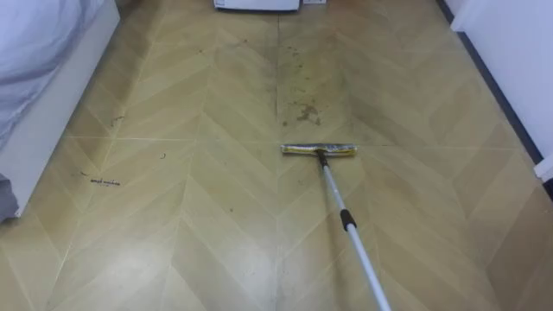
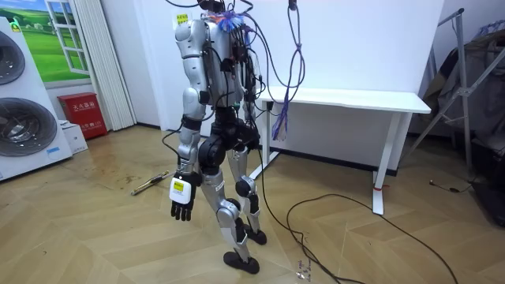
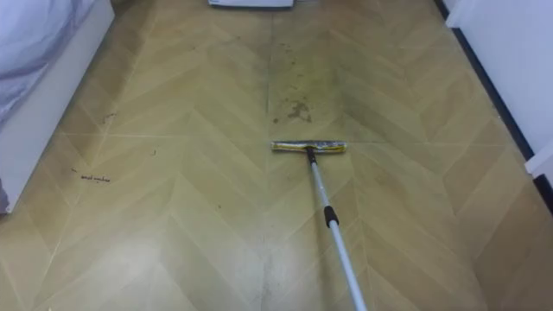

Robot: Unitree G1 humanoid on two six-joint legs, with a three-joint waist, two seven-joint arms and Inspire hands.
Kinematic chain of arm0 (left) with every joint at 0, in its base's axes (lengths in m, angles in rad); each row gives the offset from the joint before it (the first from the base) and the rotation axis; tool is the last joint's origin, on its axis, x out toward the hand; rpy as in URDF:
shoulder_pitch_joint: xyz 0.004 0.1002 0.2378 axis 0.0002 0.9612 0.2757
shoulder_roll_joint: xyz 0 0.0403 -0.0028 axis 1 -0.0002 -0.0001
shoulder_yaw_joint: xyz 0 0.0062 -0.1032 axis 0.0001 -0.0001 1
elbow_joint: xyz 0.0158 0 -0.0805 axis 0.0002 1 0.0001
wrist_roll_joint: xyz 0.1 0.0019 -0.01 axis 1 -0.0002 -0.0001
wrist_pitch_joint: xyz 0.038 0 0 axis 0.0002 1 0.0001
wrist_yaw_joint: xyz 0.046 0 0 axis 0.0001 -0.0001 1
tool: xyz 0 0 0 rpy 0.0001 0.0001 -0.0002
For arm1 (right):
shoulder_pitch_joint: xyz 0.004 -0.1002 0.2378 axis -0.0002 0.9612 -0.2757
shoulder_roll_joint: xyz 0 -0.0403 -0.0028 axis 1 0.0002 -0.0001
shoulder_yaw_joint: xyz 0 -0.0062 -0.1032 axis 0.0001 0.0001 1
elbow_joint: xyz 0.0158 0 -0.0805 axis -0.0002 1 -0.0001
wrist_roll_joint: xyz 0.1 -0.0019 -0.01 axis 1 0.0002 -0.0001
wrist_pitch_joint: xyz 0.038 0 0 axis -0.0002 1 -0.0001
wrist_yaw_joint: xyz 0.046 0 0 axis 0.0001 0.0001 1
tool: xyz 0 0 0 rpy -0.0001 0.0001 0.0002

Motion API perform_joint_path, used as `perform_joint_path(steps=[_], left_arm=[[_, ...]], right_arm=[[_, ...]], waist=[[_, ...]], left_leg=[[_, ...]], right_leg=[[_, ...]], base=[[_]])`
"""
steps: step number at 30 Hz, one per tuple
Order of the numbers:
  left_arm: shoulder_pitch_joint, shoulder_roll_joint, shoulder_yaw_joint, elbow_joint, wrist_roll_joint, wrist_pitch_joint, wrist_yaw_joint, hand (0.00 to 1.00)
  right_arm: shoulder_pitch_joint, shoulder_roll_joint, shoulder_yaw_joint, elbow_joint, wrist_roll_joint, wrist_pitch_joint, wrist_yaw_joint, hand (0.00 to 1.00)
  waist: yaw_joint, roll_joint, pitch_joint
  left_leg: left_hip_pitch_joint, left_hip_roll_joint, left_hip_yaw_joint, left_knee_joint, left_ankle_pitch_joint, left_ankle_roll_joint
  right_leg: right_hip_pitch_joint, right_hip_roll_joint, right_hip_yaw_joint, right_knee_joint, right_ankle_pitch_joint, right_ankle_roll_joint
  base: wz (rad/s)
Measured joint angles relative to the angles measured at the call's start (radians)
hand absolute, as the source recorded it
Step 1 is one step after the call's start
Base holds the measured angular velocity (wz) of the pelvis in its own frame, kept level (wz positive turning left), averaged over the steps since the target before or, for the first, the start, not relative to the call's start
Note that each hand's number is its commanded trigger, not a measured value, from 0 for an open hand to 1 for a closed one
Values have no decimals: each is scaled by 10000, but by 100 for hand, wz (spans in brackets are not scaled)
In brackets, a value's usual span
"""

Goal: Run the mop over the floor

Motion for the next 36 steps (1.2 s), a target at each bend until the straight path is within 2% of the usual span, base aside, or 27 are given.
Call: perform_joint_path(steps=[6,13,14,21,26,29,36], left_arm=[[-131,4,-25,6,-245,-5,-116,0],[-140,-6,-7,10,-315,-3,-98,0],[-161,-6,-8,9,-314,-1,-96,0],[-228,7,30,103,-315,14,-77,0],[-886,86,-12,489,-387,19,-39,0],[-1153,69,-15,838,-409,-10,-43,0],[-1471,-7,-16,1014,-422,-17,-74,0]], right_arm=[[-31,2,25,210,147,-40,1,100],[-127,2,27,424,205,-5,-16,100],[-205,0,26,429,212,0,-25,100],[-402,6,47,629,494,6,-106,100],[-746,142,223,867,1215,11,-476,100],[-995,148,323,1107,1615,-20,-681,100],[-1220,-3,349,1227,2101,-168,-779,100]], waist=[[1,4,-21],[51,-1,29],[54,4,-4],[84,-17,-45],[48,-77,-50],[67,8,8],[55,212,22]], left_leg=[[-24,-6,-4,59,1,1],[-108,-5,0,68,0,0],[-188,-6,2,86,1,0],[-798,-8,-29,331,2,-1],[-1794,-34,-294,697,6,-6],[-2197,-45,-388,798,22,-26],[-3265,-49,-452,1045,91,-72]], right_leg=[[8,-3,23,-9,-1,3],[-66,-9,25,-18,-2,4],[-151,-13,23,2,-1,3],[-705,-47,-27,193,10,-17],[-1404,-97,-397,213,59,-79],[-1702,-84,-491,213,83,-95],[-2779,-175,-711,500,75,-114]], base=[[0],[0],[0],[1],[17],[15],[7]])
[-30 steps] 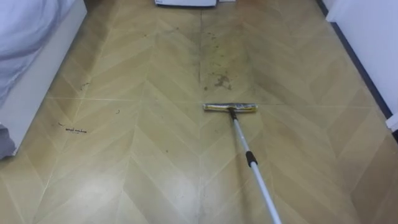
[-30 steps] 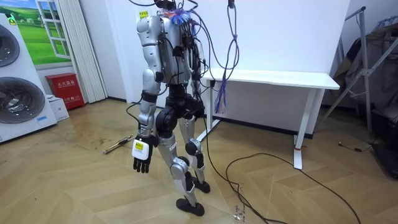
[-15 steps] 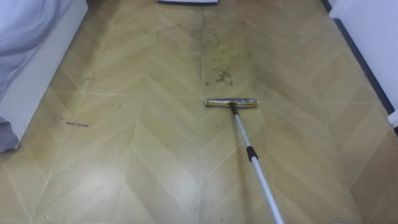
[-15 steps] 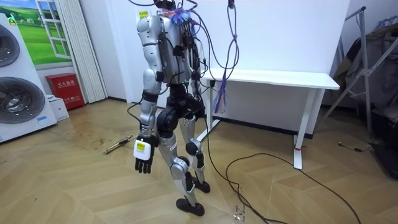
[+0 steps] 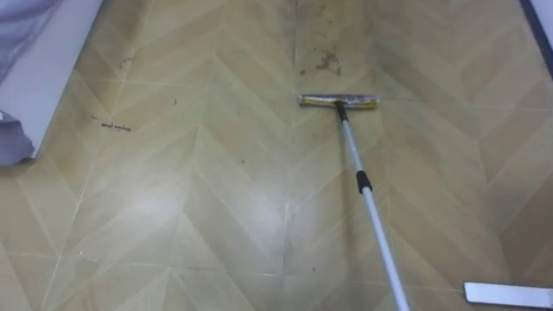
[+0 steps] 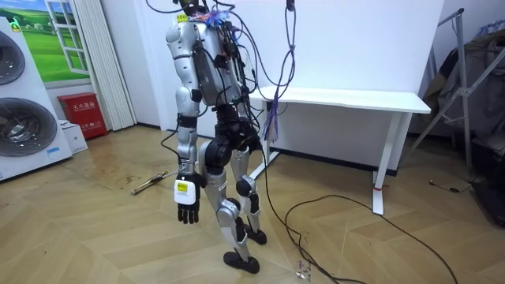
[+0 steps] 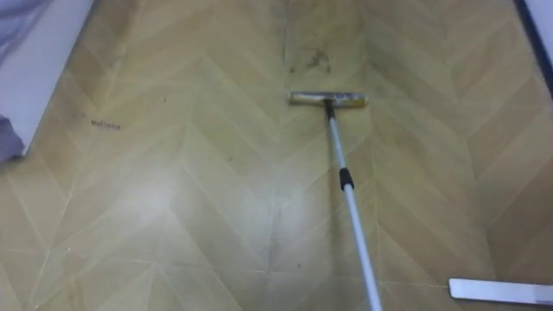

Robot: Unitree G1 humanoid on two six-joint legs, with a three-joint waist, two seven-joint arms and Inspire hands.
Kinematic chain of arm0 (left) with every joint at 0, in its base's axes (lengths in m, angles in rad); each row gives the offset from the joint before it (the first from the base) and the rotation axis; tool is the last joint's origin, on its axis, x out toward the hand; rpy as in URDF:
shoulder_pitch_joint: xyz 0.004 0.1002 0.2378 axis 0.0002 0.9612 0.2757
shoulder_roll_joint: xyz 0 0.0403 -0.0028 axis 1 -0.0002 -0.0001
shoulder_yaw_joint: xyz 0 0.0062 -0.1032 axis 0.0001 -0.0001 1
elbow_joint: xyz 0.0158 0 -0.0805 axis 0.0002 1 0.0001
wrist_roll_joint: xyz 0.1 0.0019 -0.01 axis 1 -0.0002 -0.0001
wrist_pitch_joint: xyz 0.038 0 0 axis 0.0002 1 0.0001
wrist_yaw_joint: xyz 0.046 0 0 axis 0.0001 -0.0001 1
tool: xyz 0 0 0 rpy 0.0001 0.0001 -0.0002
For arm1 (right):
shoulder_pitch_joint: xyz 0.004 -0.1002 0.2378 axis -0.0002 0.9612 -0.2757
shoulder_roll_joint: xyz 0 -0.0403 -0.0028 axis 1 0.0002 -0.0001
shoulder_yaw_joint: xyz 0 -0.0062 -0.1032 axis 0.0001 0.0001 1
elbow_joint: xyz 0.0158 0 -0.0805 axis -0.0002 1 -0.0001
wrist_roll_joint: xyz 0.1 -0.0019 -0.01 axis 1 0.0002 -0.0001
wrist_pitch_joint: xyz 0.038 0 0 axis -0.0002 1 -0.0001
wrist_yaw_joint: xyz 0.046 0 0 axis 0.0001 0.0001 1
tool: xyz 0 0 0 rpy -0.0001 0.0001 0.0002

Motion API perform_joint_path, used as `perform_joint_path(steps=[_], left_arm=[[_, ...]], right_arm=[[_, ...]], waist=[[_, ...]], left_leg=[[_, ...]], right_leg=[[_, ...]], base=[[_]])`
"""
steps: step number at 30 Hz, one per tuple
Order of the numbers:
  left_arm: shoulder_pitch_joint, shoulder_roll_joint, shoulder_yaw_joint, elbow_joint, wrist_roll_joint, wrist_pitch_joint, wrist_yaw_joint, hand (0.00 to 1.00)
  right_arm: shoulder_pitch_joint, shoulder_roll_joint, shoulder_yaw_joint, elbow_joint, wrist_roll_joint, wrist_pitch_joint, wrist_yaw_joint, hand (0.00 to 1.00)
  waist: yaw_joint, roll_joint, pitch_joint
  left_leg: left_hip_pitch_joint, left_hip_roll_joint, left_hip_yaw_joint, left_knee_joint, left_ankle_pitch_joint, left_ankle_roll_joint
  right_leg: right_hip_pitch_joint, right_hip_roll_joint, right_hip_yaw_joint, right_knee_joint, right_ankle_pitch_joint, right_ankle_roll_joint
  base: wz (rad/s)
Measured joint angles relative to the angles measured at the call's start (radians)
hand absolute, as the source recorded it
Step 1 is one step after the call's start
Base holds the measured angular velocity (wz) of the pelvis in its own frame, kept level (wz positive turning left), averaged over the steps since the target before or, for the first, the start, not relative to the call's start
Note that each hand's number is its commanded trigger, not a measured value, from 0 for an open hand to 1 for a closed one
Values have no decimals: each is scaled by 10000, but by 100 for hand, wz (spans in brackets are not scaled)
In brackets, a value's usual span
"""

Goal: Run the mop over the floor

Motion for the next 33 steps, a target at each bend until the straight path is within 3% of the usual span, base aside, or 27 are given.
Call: perform_joint_path(steps=[5,9,12,13,15,19,21,22,23,24,25,26,27,28,29,30,31,32,33], left_arm=[[-115,3,-143,84,0,-220,-10,0],[-189,-2,-384,59,-124,-343,132,0],[-237,-28,-369,86,-397,-390,219,0],[-339,-32,-371,161,-609,-385,263,0],[-386,-29,-402,226,-684,-350,329,0],[-384,10,-597,671,-537,35,608,0],[-393,20,-715,761,-518,252,666,0],[-388,41,-806,777,-565,378,668,0],[-382,110,-895,780,-661,450,671,0],[-383,147,-977,780,-733,448,685,0],[-369,291,-1276,793,-1148,449,719,0],[-364,402,-1646,827,-1631,428,823,0],[-352,426,-1817,880,-1856,387,850,0],[-309,432,-2030,958,-2105,276,831,0],[-269,446,-2195,944,-2125,217,743,0],[-270,463,-2189,921,-2060,207,673,0],[-187,488,-2185,920,-2007,156,524,0],[-141,491,-2157,893,-1820,166,296,0],[-132,500,-2143,847,-1649,170,207,0]], right_arm=[[-23,-35,78,-105,213,-366,-112,100],[-67,-25,343,-107,588,-415,-341,100],[-205,-26,445,-107,818,-417,-409,100],[-287,-26,463,-108,980,-417,-487,100],[-339,-18,483,-92,1184,-408,-666,100],[-476,-11,467,103,1315,-113,-906,100],[-944,-48,421,442,1515,-24,-884,100],[-1336,-121,336,649,1516,25,-805,100],[-1775,-288,238,774,1476,174,-686,100],[-2030,-405,172,795,1450,240,-607,100],[-2617,-618,137,815,1451,335,-364,100],[-3209,-799,154,884,1515,405,-89,100],[-3508,-931,169,919,1511,486,73,100],[-4042,-1191,178,928,1505,648,407,100],[-4525,-1380,314,924,1538,654,677,100],[-4642,-1425,377,914,1609,641,780,100],[-4810,-1445,421,938,1788,757,888,100],[-4762,-1560,482,973,1988,845,967,100],[-4689,-1643,508,974,2107,823,984,100]], waist=[[15,10,19],[40,16,46],[53,-10,113],[117,18,171],[137,22,212],[417,74,276],[718,29,285],[942,-6,264],[1210,-125,233],[1338,-175,240],[1515,-397,257],[1692,-688,265],[1777,-897,328],[2000,-874,325],[2171,-934,450],[2220,-1009,475],[2201,-1093,526],[2129,-1086,499],[2115,-1048,469]], left_leg=[[-720,-3,-80,20,102,-44],[-1198,-23,-33,389,105,-52],[-1780,-122,36,919,97,-57],[-2126,-157,39,1278,90,-61],[-2650,-271,2,1937,70,-89],[-3757,-301,-102,4486,-617,-305],[-4496,-311,-101,5949,-775,-459],[-5078,-309,-96,7052,-747,-498],[-5790,-294,-80,8256,-533,-819],[-6187,-231,-51,8907,-270,-1053],[-7046,-160,61,10153,870,-1246],[-7887,-135,194,11108,2895,-1552],[-8357,-131,206,11730,3826,-1597],[-9311,-34,177,13886,3995,-1420],[-10108,185,413,15554,3322,-1000],[-10347,309,566,15837,2921,-848],[-10469,432,806,15524,2220,-642],[-10211,432,912,14264,1782,-719],[-9938,425,943,13354,1640,-756]], right_leg=[[-1092,-109,16,787,-85,-116],[-1651,-200,77,1371,-156,-150],[-2201,-336,287,1889,-321,-195],[-2512,-430,288,2233,-365,-189],[-2955,-619,273,2897,-538,-193],[-3737,-803,369,5067,-1278,-247],[-4108,-809,464,5914,-1750,-402],[-4305,-743,497,6269,-2179,-587],[-4584,-748,594,6679,-2708,-642],[-4748,-780,637,6928,-2941,-623],[-5113,-759,832,7562,-3184,-812],[-5250,-794,1037,7942,-3294,-925],[-5250,-806,1106,8056,-3337,-1007],[-5190,-790,1230,8375,-3431,-1140],[-5050,-802,1279,8503,-3506,-1120],[-5001,-816,1353,8492,-3512,-1109],[-4914,-926,1483,8441,-3546,-1038],[-4804,-1007,1497,8401,-3678,-711],[-4771,-1010,1498,8406,-3718,-620]], base=[[0],[3],[7],[18],[27],[21],[-2],[-21],[-29],[-40],[-37],[-34],[-39],[-37],[-30],[0],[33],[43],[55]])
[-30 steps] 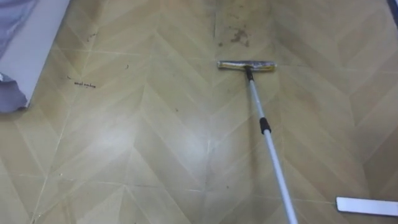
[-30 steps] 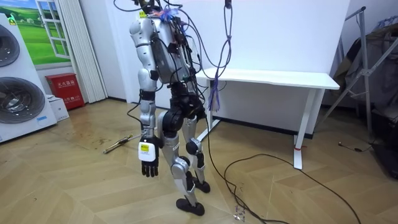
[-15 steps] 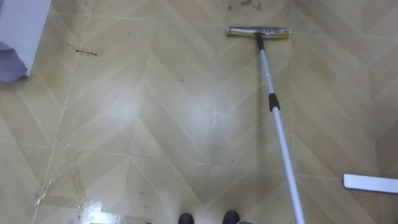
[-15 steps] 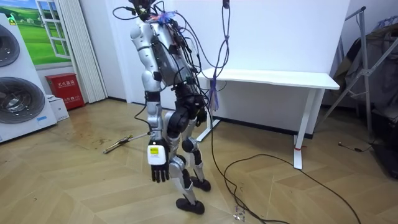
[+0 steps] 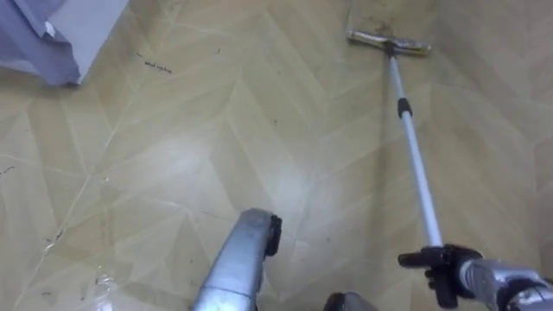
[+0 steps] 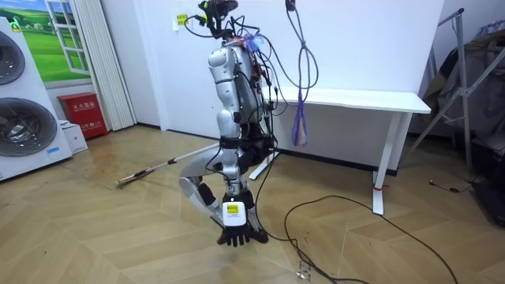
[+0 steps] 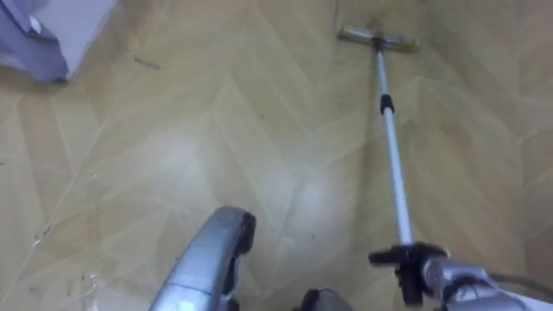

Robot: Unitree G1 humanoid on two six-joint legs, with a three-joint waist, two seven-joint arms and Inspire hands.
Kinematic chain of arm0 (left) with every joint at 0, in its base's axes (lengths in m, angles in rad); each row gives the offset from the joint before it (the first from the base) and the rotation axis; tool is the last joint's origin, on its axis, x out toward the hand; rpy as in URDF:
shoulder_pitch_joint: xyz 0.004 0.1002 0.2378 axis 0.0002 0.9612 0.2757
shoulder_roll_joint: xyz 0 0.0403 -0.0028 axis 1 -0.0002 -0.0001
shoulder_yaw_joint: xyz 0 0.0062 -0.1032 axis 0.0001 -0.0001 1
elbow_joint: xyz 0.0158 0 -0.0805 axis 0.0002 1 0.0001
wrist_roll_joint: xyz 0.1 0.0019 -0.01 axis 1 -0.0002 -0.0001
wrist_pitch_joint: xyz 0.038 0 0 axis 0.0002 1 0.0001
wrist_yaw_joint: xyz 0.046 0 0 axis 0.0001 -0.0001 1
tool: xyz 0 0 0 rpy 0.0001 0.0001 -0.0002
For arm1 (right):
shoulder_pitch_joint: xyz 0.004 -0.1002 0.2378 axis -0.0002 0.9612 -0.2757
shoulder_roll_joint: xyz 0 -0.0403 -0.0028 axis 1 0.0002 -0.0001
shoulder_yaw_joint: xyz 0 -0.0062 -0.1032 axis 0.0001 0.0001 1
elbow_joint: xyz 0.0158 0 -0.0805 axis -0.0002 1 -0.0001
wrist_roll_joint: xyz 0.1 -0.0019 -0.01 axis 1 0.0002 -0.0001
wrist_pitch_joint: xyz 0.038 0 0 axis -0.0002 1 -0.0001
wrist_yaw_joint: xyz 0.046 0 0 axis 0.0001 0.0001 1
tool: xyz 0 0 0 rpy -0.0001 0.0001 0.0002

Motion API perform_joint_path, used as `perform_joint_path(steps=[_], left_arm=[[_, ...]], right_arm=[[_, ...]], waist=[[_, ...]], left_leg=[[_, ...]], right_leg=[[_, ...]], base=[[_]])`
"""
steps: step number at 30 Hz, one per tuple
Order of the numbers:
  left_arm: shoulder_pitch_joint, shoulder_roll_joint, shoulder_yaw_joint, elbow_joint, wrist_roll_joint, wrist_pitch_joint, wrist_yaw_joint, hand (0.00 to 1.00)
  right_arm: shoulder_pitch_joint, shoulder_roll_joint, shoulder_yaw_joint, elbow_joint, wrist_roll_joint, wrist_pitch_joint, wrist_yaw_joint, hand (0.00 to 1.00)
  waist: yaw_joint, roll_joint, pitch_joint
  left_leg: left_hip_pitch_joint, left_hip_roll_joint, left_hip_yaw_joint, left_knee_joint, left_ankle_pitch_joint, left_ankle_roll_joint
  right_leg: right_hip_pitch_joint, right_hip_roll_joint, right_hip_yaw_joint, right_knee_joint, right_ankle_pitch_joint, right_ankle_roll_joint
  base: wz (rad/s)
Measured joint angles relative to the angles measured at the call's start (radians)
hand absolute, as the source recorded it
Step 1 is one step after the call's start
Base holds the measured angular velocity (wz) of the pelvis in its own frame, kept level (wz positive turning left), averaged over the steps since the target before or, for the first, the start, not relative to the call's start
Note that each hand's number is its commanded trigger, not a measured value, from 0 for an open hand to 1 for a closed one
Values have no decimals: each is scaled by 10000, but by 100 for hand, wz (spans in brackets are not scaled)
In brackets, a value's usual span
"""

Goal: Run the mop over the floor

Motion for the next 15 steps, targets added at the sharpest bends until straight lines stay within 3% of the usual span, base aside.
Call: perform_joint_path(steps=[2,3,4,5,6,7,8,9,10,11,13,15], left_arm=[[26,44,89,-122,635,97,-344,0],[51,59,123,-114,804,177,-436,0],[50,64,224,-105,1025,372,-578,0],[-49,65,246,-100,1103,498,-722,0],[-166,57,260,-62,1104,537,-752,0],[-426,29,294,140,1105,554,-726,0],[-683,-51,300,203,1105,590,-610,0],[-738,-84,302,136,1105,586,-523,0],[-770,-116,366,-32,1103,505,-348,0],[-840,-124,407,-135,1083,484,-160,0],[-1095,-215,405,-227,1055,384,121,0],[-1107,-390,394,-533,975,270,248,0]], right_arm=[[754,-263,281,5,267,-114,64,100],[976,-301,354,-20,280,-148,95,100],[1522,-354,373,-46,277,-227,119,100],[2129,-389,377,41,244,-241,137,100],[2377,-389,357,156,165,-237,147,100],[2708,-397,359,529,-115,-238,158,100],[3172,-425,394,628,-212,-238,41,100],[3438,-404,467,579,-221,-238,-49,100],[3830,-283,649,415,-224,-234,-174,100],[3982,-78,770,225,-222,-227,-343,100],[4191,299,782,-43,-217,-227,-693,100],[4221,607,782,-212,-148,-229,-1018,100]], waist=[[-169,548,-141],[-231,672,-179],[-298,893,-299],[-515,1086,-389],[-611,1147,-423],[-914,1255,-421],[-1134,1484,-437],[-1200,1569,-455],[-1272,1651,-484],[-1429,1754,-481],[-1762,1847,-457],[-1955,1953,-460]], left_leg=[[1484,36,56,-4091,-364,76],[1884,8,71,-4901,-452,80],[2562,-36,69,-6065,-764,239],[2967,-256,207,-6714,-1814,786],[2999,-327,301,-6739,-1926,1008],[3045,-600,407,-6642,-2284,1343],[3088,-757,439,-6293,-2654,1515],[3144,-746,474,-6122,-2884,1565],[3300,-731,527,-5881,-3324,1633],[3438,-693,525,-5683,-3653,1760],[3615,-715,527,-5676,-3865,1867],[3793,-737,523,-5916,-3974,1905]], right_leg=[[61,95,-163,25,-228,232],[52,95,-191,24,-306,296],[80,36,-196,-6,-426,420],[195,-164,-211,-83,-433,551],[214,-253,-122,-84,-402,594],[-12,-433,165,604,-228,679],[-562,-472,553,1826,626,894],[-861,-434,774,2392,1219,945],[-1428,-200,1181,3409,2341,1015],[-1944,20,1403,4119,2707,1091],[-2573,116,1454,4334,2636,1135],[-2858,146,1501,3173,2443,1316]], base=[[46],[25],[28],[35],[53],[50],[37],[-7],[-39],[-41],[-13],[-11]])
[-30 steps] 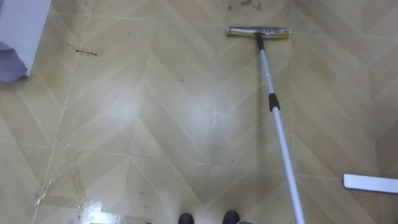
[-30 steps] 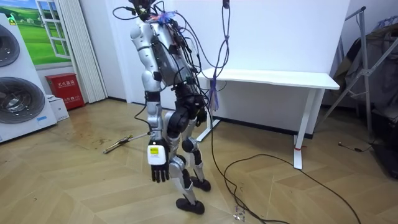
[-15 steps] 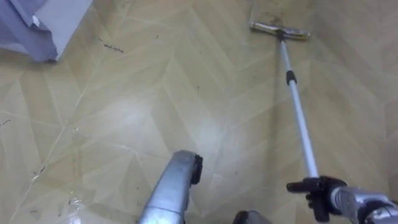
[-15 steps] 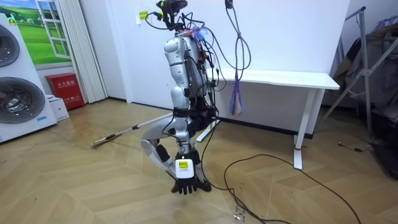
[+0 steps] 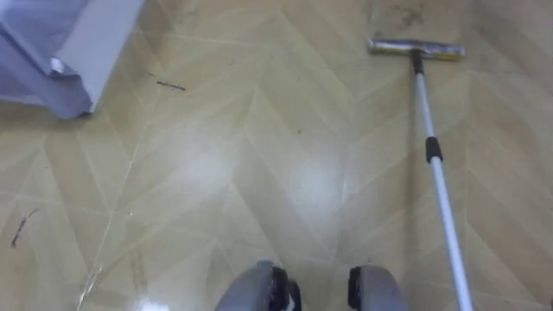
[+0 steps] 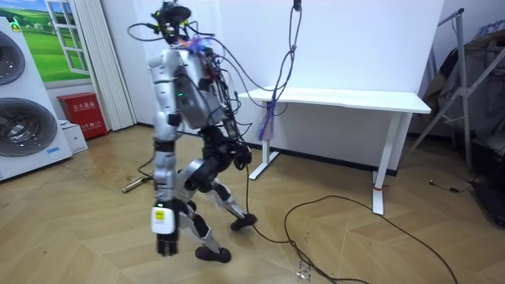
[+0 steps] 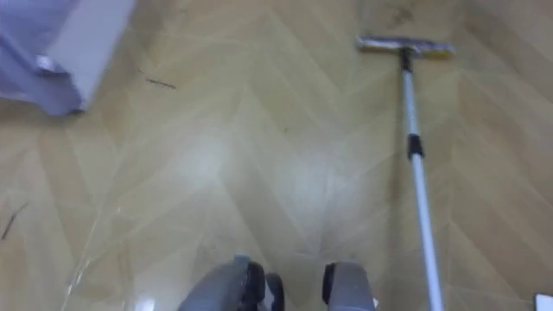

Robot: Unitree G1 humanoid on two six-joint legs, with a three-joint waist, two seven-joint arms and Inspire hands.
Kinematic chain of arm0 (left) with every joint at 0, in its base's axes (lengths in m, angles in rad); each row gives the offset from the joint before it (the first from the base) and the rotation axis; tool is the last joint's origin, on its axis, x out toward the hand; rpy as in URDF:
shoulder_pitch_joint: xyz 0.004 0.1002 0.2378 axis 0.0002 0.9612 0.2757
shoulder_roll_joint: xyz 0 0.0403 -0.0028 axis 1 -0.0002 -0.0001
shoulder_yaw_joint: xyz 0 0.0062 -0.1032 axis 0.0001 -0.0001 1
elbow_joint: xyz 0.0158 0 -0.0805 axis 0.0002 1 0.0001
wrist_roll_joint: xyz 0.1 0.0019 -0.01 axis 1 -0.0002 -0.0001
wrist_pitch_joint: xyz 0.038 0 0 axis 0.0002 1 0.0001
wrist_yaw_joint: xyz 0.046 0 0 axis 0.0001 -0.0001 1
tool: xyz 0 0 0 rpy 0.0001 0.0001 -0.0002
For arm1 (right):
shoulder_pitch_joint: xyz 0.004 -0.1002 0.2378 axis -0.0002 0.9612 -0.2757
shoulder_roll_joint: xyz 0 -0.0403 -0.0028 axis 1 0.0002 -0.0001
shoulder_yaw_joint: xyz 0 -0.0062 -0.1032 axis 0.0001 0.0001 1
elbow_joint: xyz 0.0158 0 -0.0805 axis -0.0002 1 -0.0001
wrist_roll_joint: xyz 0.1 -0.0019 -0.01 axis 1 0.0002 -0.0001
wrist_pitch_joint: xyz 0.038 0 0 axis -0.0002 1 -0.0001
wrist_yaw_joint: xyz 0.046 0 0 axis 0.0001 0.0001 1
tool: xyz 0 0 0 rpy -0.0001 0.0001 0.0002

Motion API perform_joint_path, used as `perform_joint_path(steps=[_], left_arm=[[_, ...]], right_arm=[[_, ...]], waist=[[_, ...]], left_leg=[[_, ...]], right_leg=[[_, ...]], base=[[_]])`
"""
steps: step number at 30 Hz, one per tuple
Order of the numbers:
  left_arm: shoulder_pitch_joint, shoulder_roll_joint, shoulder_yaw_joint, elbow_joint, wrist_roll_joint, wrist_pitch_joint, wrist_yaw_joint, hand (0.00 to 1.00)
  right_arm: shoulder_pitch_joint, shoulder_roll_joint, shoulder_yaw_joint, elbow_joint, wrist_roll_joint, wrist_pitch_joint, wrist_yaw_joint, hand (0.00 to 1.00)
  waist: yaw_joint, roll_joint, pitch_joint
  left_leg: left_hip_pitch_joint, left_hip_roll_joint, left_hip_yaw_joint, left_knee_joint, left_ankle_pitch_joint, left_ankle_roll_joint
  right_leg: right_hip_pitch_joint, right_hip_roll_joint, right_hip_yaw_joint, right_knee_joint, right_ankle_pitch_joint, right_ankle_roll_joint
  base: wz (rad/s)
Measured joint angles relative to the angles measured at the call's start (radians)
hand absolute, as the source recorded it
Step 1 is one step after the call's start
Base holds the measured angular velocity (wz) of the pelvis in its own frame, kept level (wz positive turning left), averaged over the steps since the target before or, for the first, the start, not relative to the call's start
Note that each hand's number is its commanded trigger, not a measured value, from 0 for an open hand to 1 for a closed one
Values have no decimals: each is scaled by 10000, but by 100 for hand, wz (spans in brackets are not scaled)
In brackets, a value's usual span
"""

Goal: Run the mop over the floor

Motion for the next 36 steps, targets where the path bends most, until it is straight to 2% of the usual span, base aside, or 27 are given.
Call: perform_joint_path(steps=[3,4,5,6,7,9,10,11,12,13,14,15,16,17,18,20,21,22,23,24,25,26,27,28,29,33,36], left_arm=[[89,-291,12,-20,-324,-40,0,0],[280,-294,7,-20,-380,-7,-5,0],[484,-232,20,-13,-363,81,9,0],[553,-198,24,-6,-363,127,14,0],[623,-71,22,35,-358,209,14,0],[746,155,-6,17,-574,372,37,0],[834,319,-26,-101,-832,391,158,0],[878,565,-200,-212,-1217,372,258,0],[904,696,-253,-253,-1424,332,283,0],[981,924,-437,-320,-1720,256,372,0],[1181,1039,-642,-564,-1716,226,419,0],[1220,1061,-704,-571,-1706,192,412,0],[1275,1042,-794,-575,-1636,174,353,0],[1395,994,-792,-590,-1531,159,160,0],[1472,963,-794,-610,-1434,155,75,0],[1778,967,-741,-856,-875,161,-345,0],[1776,967,-723,-856,-751,159,-405,0],[1738,966,-713,-735,-613,216,-600,0],[1595,942,-694,-591,-540,277,-783,0],[1475,912,-672,-535,-482,314,-848,0],[1254,838,-598,-551,-339,372,-921,0],[1094,697,-566,-549,-210,387,-907,0],[1076,601,-520,-551,-79,387,-887,0],[1073,444,-475,-541,-36,391,-845,0],[995,392,-485,-549,-62,383,-819,0],[803,391,-418,-735,-94,331,-292,0],[933,110,-404,-744,-46,309,-203,0]], right_arm=[[-8,336,-30,-37,71,0,-339,100],[-32,353,-64,-47,70,24,-352,100],[-232,338,-85,-49,6,200,-378,100],[-308,316,-71,-39,-5,308,-373,100],[-547,263,-76,22,-3,488,-349,100],[-1153,35,-65,137,-27,697,-172,100],[-1643,-201,-61,142,-75,766,-19,100],[-2213,-427,-61,139,-42,770,161,100],[-2540,-526,-77,130,-33,767,239,100],[-3250,-724,-88,108,8,739,356,100],[-3938,-954,-94,100,6,723,510,100],[-4217,-1054,-65,89,-11,654,555,100],[-4528,-1171,-57,93,1,493,662,100],[-4722,-1184,-71,46,120,397,708,100],[-4724,-1202,-53,-14,221,391,731,100],[-4290,-1222,21,-124,783,381,844,100],[-4088,-1230,99,-136,940,381,869,100],[-3594,-1242,340,-141,1288,349,874,100],[-2971,-1255,332,-75,1480,322,878,100],[-2662,-1261,316,-7,1505,302,888,100],[-2121,-1256,325,314,1504,224,905,100],[-1580,-1258,334,677,1389,214,862,100],[-1299,-1261,344,745,1252,214,803,100],[-806,-1266,372,690,1091,207,648,100],[-434,-1165,419,516,1000,192,457,100],[92,-437,410,59,969,164,-260,100],[98,49,329,-249,958,164,-606,100]], waist=[[121,-27,10],[161,-92,23],[224,-137,54],[306,-190,77],[608,-296,127],[952,-485,141],[1083,-750,180],[1249,-1042,218],[1322,-1181,232],[1526,-1551,292],[1625,-1628,319],[1681,-1709,373],[1742,-1799,449],[1811,-1840,464],[1855,-1837,465],[1918,-1651,421],[1952,-1559,388],[1969,-1373,321],[1829,-1180,204],[1698,-1067,171],[1449,-858,163],[1333,-682,133],[1280,-549,61],[1169,-182,-117],[930,103,-127],[260,359,-80],[102,312,-12]], left_leg=[[617,-24,-16,-812,-19,-52],[919,-33,-133,-1012,-83,-176],[1160,-36,-420,-1006,-190,-370],[1263,-43,-562,-956,-244,-476],[1356,29,-759,-599,-269,-654],[964,240,-784,736,143,-1335],[423,313,-765,1946,957,-1710],[-324,359,-742,3200,2483,-1970],[-724,357,-729,3723,3478,-2055],[-1630,374,-700,4641,5729,-2324],[-2583,474,-813,5952,6083,-2205],[-3061,543,-813,6777,5740,-2090],[-3763,684,-744,7628,4932,-1885],[-3988,928,-611,7369,4340,-1725],[-3930,1047,-542,6835,4131,-1747],[-2781,1248,-398,2649,3729,-1735],[-2360,1251,-408,1474,3725,-1729],[-1764,1243,-410,-65,2923,-1599],[-1492,1053,-221,-404,2085,-1292],[-1422,929,-96,-485,1847,-950],[-1286,708,115,-420,1504,-441],[-967,532,368,-293,1151,-202],[-811,479,427,-250,980,-101],[-542,385,404,-230,691,0],[-225,324,380,-287,489,91],[318,143,356,-644,244,217],[862,8,340,-1315,257,193]], right_leg=[[323,26,-271,-3627,-230,4],[553,75,-538,-4674,-91,-213],[797,111,-936,-5124,189,-457],[952,87,-1108,-5097,203,-488],[1204,70,-1428,-5017,24,-709],[1411,8,-1833,-4686,-429,-945],[1419,-48,-1838,-4308,-835,-1103],[1411,-92,-1739,-3935,-1138,-1193],[1418,-109,-1677,-3805,-1259,-1256],[1428,-104,-1578,-3669,-1382,-1381],[1498,-50,-1611,-3530,-1515,-1441],[1559,-46,-1595,-3431,-1630,-1457],[1771,-57,-1588,-3379,-1805,-1420],[2038,-72,-1589,-3478,-1933,-1324],[2184,-75,-1593,-3540,-1998,-1252],[2673,-105,-1634,-3702,-2351,-982],[2757,-85,-1641,-3693,-2471,-906],[2904,-129,-1692,-3669,-2710,-750],[3024,-292,-1731,-3718,-2871,-506],[3068,-383,-1675,-3645,-2923,-411],[2924,-574,-1384,-2841,-2688,-297],[2557,-712,-949,-1767,-1922,-93],[2419,-703,-760,-1327,-1414,-73],[2149,-572,-455,-691,-242,-57],[1956,-397,-151,-210,681,-19],[931,-176,-39,154,497,190],[870,-160,-76,-2533,3,199]], base=[[-33],[-36],[-35],[-42],[-43],[-30],[0],[3],[-4],[-13],[-15],[0],[12],[16],[16],[14],[9],[31],[54],[89],[79],[58],[13],[-9],[-9],[-9],[-28]])
